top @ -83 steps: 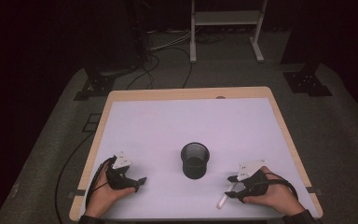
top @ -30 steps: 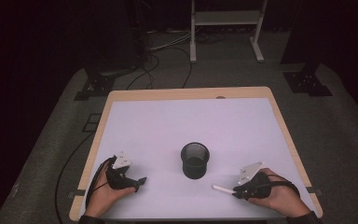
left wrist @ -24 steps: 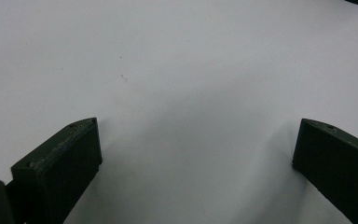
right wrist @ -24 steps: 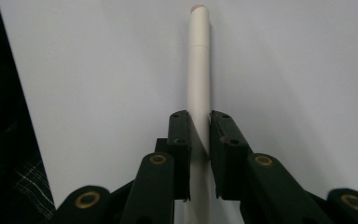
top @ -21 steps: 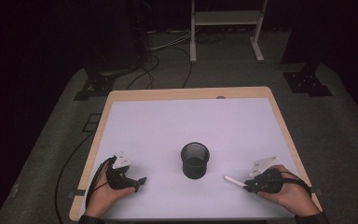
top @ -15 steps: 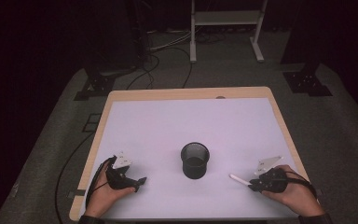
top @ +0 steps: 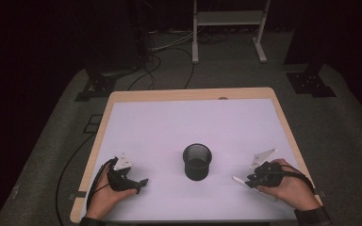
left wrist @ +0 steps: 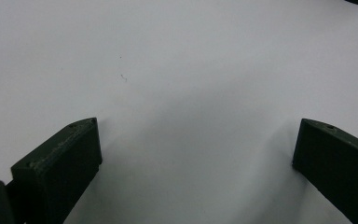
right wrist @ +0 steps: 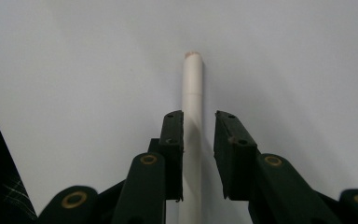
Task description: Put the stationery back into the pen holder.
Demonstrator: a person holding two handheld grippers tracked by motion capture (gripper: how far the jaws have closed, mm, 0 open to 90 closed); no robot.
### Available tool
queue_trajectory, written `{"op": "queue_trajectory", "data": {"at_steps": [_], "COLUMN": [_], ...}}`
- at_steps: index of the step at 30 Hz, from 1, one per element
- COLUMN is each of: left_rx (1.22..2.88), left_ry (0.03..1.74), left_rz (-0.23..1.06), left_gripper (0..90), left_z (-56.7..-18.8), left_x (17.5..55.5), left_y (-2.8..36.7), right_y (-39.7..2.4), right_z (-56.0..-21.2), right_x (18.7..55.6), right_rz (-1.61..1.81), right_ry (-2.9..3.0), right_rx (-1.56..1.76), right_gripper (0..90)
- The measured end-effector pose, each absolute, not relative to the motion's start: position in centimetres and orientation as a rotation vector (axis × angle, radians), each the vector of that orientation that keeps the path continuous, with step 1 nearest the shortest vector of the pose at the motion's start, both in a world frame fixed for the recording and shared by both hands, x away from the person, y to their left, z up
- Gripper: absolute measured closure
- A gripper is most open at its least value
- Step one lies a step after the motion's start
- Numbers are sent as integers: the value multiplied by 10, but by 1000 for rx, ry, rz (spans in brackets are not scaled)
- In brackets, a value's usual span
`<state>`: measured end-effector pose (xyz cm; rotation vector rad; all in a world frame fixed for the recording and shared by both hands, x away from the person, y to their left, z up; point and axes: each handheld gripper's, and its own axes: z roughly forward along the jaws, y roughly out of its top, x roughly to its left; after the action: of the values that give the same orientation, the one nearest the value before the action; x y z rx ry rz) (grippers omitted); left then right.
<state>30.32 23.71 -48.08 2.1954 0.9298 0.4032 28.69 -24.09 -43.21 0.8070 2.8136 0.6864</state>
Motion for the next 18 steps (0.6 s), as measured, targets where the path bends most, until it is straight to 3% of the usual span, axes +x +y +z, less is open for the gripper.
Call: {"op": "queue_trajectory", "data": {"at_steps": [18], "left_rx": [2197], "left_ry": [927], "left_rz": [406], "left_gripper": [4], "left_z": [-481], "left_x": [303], "left_y": [237], "right_y": [-201], "right_z": [-440], "right_x": [311], "right_rz": [534], "right_ry": [2909], "right_rx": [771], "right_gripper": [729]}}
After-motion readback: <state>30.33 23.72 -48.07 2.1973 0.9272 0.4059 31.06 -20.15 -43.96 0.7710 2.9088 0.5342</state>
